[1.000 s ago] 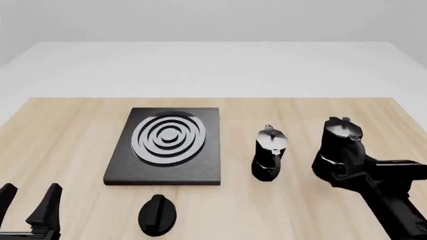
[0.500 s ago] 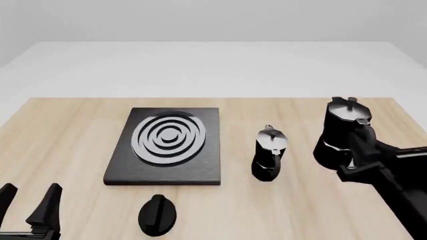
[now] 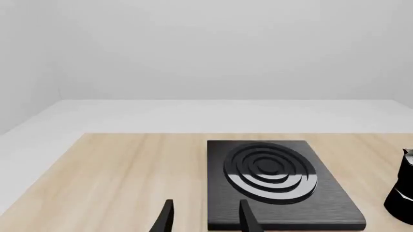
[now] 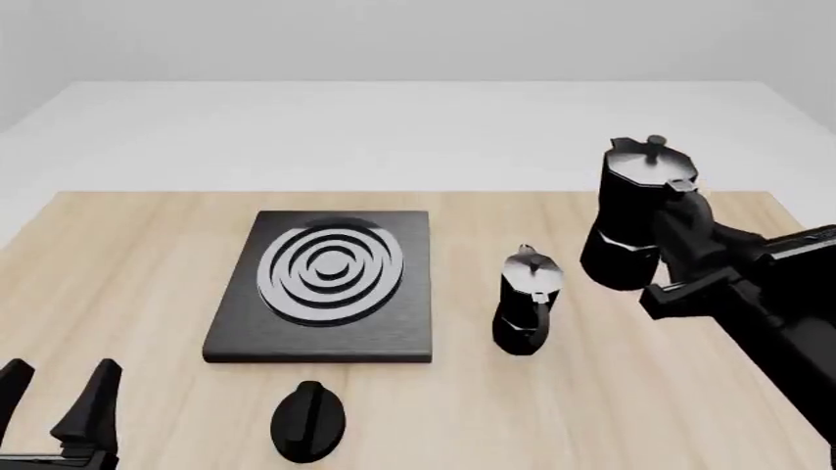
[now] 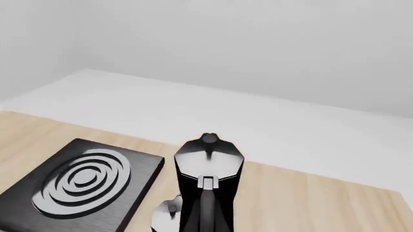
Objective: Put the right moka pot on the stove.
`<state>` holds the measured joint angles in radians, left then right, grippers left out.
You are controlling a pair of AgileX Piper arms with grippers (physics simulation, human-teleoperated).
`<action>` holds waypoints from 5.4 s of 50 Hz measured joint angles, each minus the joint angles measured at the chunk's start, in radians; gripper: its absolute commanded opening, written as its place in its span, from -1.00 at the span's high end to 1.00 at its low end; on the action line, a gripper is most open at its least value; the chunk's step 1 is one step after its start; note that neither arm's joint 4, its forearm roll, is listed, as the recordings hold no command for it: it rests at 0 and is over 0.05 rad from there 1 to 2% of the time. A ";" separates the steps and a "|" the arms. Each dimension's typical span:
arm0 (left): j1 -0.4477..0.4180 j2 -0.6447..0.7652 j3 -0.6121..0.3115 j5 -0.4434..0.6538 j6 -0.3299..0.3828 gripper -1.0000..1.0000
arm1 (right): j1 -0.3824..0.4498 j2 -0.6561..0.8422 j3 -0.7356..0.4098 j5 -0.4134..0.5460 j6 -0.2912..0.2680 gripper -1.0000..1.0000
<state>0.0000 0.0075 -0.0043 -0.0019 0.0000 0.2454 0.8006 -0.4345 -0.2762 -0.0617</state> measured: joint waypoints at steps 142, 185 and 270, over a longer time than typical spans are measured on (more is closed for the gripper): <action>0.000 0.000 0.000 0.000 0.000 -1.00 | 0.463 1.273 -0.769 -0.468 -0.022 1.00; 0.000 0.000 0.000 0.000 0.000 -1.00 | 0.489 1.383 -0.859 -0.496 0.023 1.00; 0.000 0.000 0.000 0.000 0.000 -1.00 | 0.603 0.772 -0.326 -0.500 0.057 -1.00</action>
<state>0.0000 0.0075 -0.0043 -0.0019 0.0000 0.8480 1.5730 -0.7608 -0.7767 -0.0051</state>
